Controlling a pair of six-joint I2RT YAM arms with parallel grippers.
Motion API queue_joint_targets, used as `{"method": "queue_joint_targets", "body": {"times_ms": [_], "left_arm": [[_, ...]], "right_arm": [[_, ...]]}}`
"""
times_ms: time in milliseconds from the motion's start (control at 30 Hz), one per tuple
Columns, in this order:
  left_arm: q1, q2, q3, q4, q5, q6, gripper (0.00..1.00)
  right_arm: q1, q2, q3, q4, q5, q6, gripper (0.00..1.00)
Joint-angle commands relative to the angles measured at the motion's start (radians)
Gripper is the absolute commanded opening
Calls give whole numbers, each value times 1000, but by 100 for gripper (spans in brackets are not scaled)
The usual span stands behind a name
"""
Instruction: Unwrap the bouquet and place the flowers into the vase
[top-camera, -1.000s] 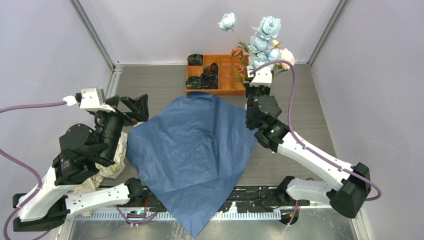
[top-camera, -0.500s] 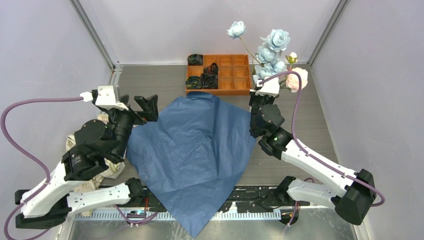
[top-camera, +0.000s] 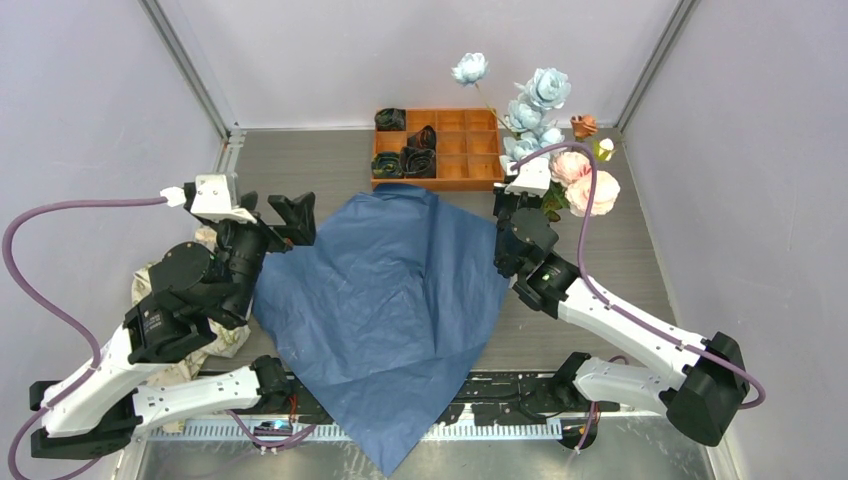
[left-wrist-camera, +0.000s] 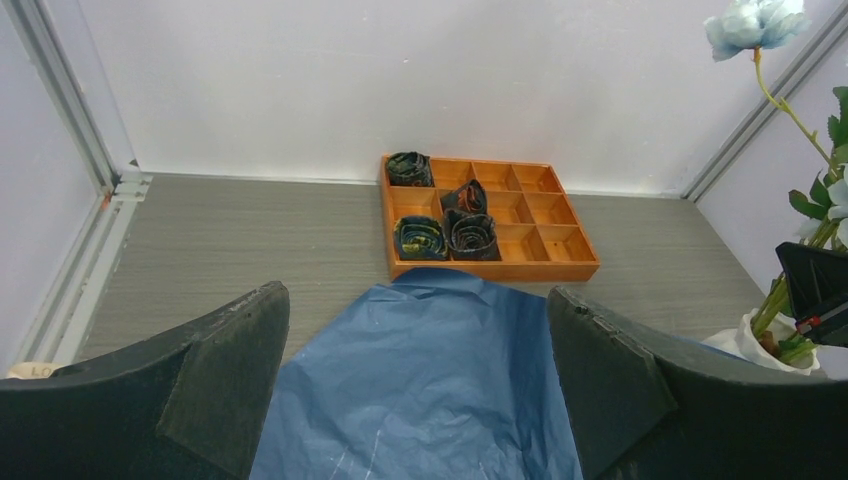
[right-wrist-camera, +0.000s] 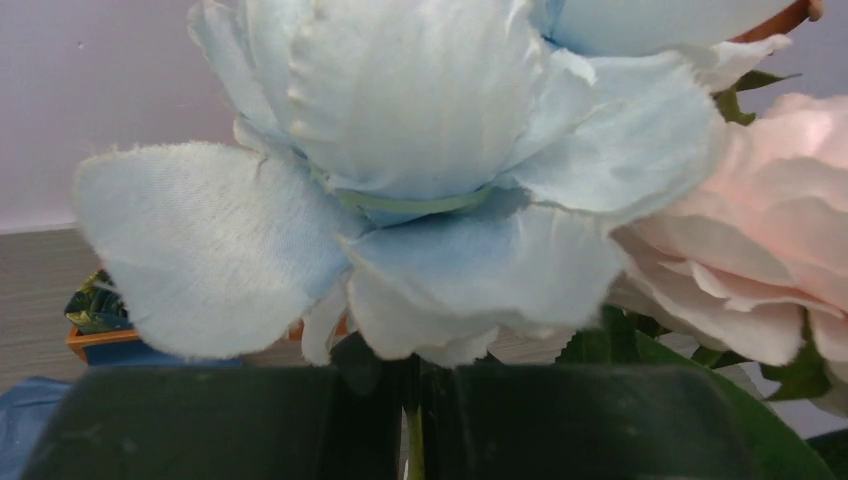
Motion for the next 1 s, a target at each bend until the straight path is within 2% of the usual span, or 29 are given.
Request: {"method": "queue_joint_targets", "body": {"times_ms": [0,133,200,233,333,467,967], "left_arm": [[2,-5,-1,66,-11,-5,100],[2,-2,-3,69,-9,-5,100],[2,0,-3,70,-8,-5,100],[3,0,-3,70,-8,-5,100],[3,1,-6,69,-8,-6,100],[3,0,-10,73,-6,-8,100],[1,-14,-14,65,-2,-17,100]], "right_arm": [[0,-27,-3,12,14,43,5],[1,-51,-6,-18,11,64,8],[0,-65,-2,-47,6,84,13],[2,-74,1,-68,2,96,17],[3,-102,2,-128,-7,133,37],[16,-139,-5,-162,2,159,55],[111,-203,83,-215,33,136,75]]}}
